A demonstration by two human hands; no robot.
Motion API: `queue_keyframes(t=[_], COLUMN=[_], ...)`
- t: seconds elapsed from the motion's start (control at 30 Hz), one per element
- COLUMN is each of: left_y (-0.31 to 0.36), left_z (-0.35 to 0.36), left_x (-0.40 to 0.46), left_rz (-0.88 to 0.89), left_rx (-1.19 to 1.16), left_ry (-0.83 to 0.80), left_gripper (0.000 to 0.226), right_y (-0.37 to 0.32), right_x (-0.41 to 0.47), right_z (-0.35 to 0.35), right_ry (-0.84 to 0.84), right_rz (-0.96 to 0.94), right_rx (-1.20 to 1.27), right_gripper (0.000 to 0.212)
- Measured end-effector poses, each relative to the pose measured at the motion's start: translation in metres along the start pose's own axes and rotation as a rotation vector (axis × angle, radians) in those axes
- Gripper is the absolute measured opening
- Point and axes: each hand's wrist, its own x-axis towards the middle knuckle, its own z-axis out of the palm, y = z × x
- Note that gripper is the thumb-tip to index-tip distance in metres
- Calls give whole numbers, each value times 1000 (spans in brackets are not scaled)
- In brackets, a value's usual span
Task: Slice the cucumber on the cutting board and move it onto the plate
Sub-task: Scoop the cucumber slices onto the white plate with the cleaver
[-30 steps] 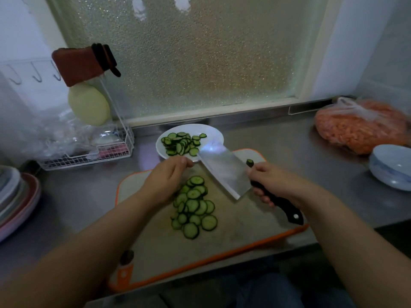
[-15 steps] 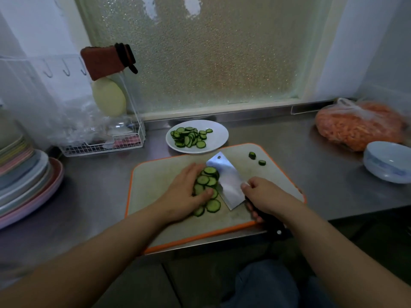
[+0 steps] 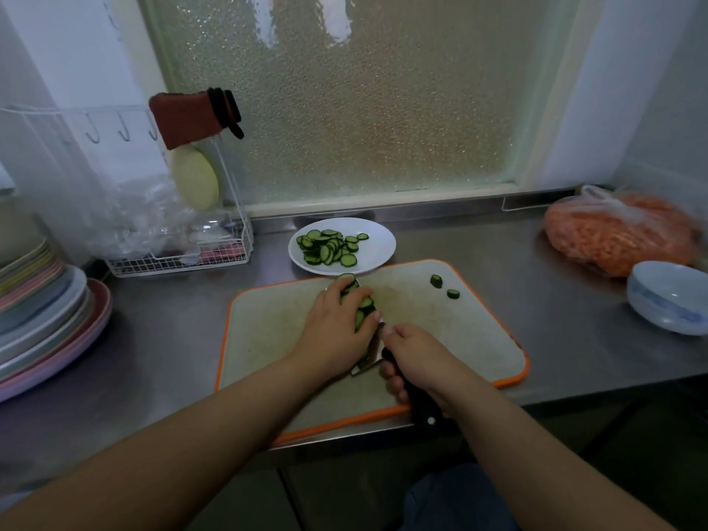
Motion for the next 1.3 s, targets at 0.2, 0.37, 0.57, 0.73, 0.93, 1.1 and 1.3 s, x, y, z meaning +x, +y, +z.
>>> queue_keyframes(t=[0.2,0.37,0.57,0.73,0.93,1.1,1.3], left_y=[8,-7,-36,-60,-74,-69,-61], left_z=[-14,-18,1,13,12,13,-6], left_x=[51,125,174,192,197,195,174], left_rz=[18,-34,-52,-37,-69,-4,70], left_rx=[-14,-22,-4,68,311,308,496], left_ry=[31,-60,-68,-69,-73,-23,-281], left_gripper=[42,52,40,30,41,46,47], right_y=[-42,-89,-110,-102,-97,-100,-90], right_x=[22,75,130,150,154,149,129], right_z=[-22,-36,-35,-38,-63,-75,-74], right_ry=[50,88,102,125,220,289,266], right_rz=[-87,-41,82,100,-33,-83,-98], right_rx=[-41,-70,-27,-57,-159,-257,-181], right_gripper=[35,32,40,41,31,33,29])
